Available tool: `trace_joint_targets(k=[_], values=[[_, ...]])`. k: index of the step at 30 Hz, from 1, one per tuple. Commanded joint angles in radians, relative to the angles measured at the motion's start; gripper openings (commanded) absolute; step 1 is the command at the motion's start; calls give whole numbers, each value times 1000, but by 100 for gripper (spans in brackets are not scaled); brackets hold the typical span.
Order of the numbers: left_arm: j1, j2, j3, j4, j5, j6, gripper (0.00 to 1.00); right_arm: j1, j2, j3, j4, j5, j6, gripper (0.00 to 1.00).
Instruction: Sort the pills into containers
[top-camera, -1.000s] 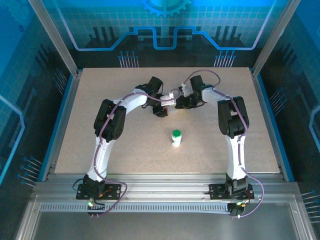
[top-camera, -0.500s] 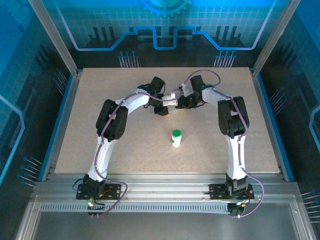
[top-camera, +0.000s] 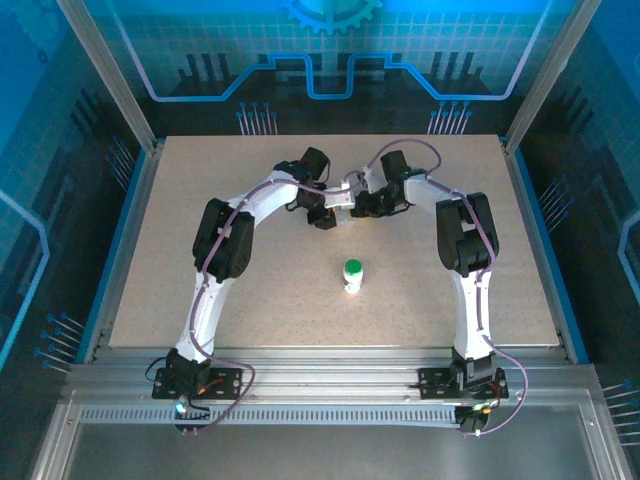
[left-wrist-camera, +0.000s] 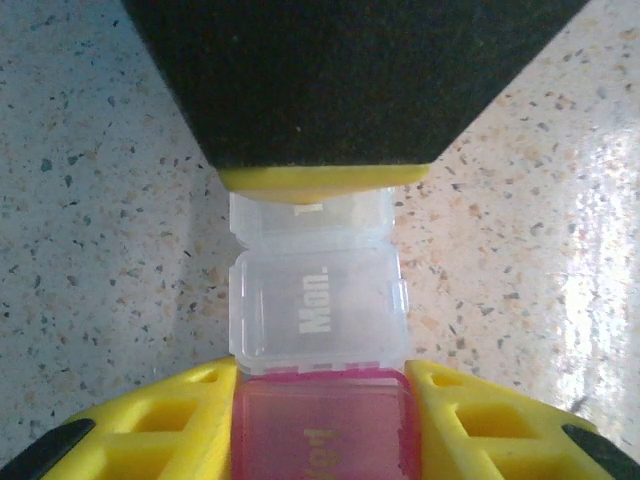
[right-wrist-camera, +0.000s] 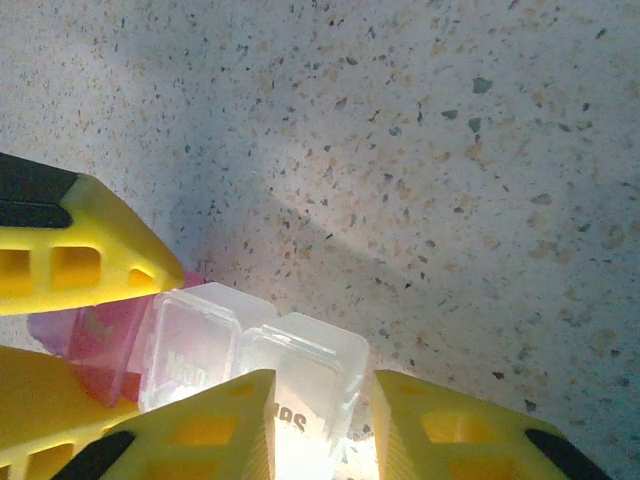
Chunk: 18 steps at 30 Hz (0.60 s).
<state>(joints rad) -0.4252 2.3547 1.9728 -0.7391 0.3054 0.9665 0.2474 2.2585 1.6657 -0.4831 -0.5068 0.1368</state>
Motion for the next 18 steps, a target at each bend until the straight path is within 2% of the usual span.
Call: trace_joint_targets(k=[1,8,18], values=[[13,-4,51,-111,122,-14,27,-17,36,-1,-59,111,-22,29],[14,7,58,-142,150,-31,33,-17,31,-4,-54,116,-22,29],[17,23,69,-168,148,-77,35,-10,14,-21,-31,111,-25,28]])
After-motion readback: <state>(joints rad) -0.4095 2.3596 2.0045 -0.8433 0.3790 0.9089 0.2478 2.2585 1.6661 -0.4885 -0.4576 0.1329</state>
